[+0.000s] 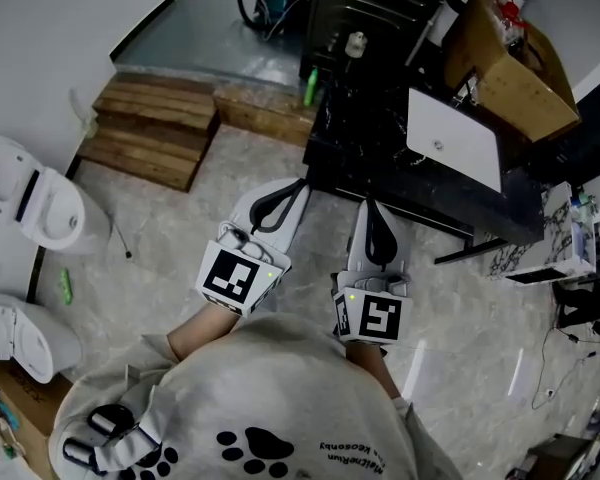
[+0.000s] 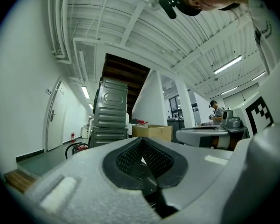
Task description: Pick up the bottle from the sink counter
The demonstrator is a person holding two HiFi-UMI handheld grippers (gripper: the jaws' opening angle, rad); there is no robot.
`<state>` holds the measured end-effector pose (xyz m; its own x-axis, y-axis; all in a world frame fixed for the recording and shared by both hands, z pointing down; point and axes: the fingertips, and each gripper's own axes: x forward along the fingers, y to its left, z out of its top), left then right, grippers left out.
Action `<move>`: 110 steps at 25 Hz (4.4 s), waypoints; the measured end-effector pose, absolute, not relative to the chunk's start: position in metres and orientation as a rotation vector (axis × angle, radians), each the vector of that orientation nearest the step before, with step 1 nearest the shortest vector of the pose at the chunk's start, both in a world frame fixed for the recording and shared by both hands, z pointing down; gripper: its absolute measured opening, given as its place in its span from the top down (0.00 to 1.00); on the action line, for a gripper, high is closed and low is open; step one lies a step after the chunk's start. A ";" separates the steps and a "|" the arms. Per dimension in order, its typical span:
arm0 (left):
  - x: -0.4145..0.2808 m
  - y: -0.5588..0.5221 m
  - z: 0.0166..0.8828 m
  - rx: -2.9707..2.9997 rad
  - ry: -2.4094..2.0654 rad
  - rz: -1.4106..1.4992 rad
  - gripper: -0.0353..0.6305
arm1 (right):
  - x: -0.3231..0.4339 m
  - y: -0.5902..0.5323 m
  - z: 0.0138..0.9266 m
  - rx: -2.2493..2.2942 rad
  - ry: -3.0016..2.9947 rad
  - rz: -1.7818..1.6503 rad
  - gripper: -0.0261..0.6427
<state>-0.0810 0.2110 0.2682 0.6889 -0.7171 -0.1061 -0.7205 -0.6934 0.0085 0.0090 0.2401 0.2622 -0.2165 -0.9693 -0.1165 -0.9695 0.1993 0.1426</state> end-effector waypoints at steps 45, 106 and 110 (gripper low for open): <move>-0.044 -0.085 0.296 -2.994 1.011 0.193 0.94 | 0.029 -0.049 0.281 -2.110 2.371 0.274 0.96; 0.091 -0.319 0.375 -3.021 1.037 0.013 0.94 | 0.140 -0.273 0.360 -2.035 2.524 0.096 0.96; 0.090 -0.329 0.382 -3.017 1.026 0.006 0.94 | 0.138 -0.279 0.366 -2.054 2.525 0.086 0.96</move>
<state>0.0904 -0.3286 0.3822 0.7928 -0.6094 0.0108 -0.6093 -0.7918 0.0436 0.1378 -0.2788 0.3661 -0.2002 -0.9782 0.0551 -0.9722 0.2053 0.1126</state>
